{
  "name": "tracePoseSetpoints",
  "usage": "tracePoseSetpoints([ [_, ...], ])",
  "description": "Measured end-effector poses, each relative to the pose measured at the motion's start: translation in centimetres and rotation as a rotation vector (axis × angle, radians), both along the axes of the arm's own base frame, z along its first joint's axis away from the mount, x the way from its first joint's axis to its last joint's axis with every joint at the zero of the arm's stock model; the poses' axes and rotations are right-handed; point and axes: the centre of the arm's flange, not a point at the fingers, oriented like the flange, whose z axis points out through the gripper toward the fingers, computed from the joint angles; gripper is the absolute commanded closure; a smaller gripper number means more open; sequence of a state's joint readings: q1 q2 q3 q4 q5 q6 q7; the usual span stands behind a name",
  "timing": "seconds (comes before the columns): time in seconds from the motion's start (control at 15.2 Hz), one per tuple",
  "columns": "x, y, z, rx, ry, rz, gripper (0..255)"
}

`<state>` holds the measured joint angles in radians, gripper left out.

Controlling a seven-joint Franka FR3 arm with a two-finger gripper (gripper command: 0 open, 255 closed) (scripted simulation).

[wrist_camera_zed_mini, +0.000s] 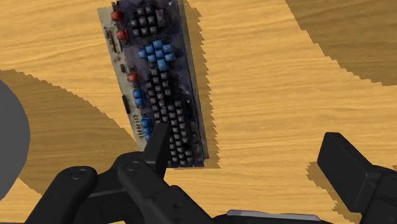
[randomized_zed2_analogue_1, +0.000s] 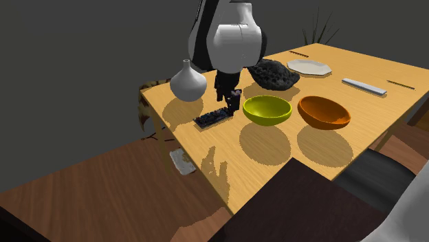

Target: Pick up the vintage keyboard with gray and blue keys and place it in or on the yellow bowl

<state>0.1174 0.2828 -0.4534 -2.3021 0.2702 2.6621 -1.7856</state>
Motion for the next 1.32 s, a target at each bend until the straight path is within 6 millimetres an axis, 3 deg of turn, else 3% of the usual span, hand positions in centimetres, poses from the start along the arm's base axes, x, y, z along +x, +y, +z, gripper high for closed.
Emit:
tracePoseSetpoints([
  [0.46,5.8,-0.3,-5.0,-0.014,-0.037,0.186,0],
  [0.92,6.7,-0.3,-8.6,-0.014,-0.039,0.197,0],
  [1.32,6.7,-0.3,-9.0,-0.014,-0.04,0.197,0],
])
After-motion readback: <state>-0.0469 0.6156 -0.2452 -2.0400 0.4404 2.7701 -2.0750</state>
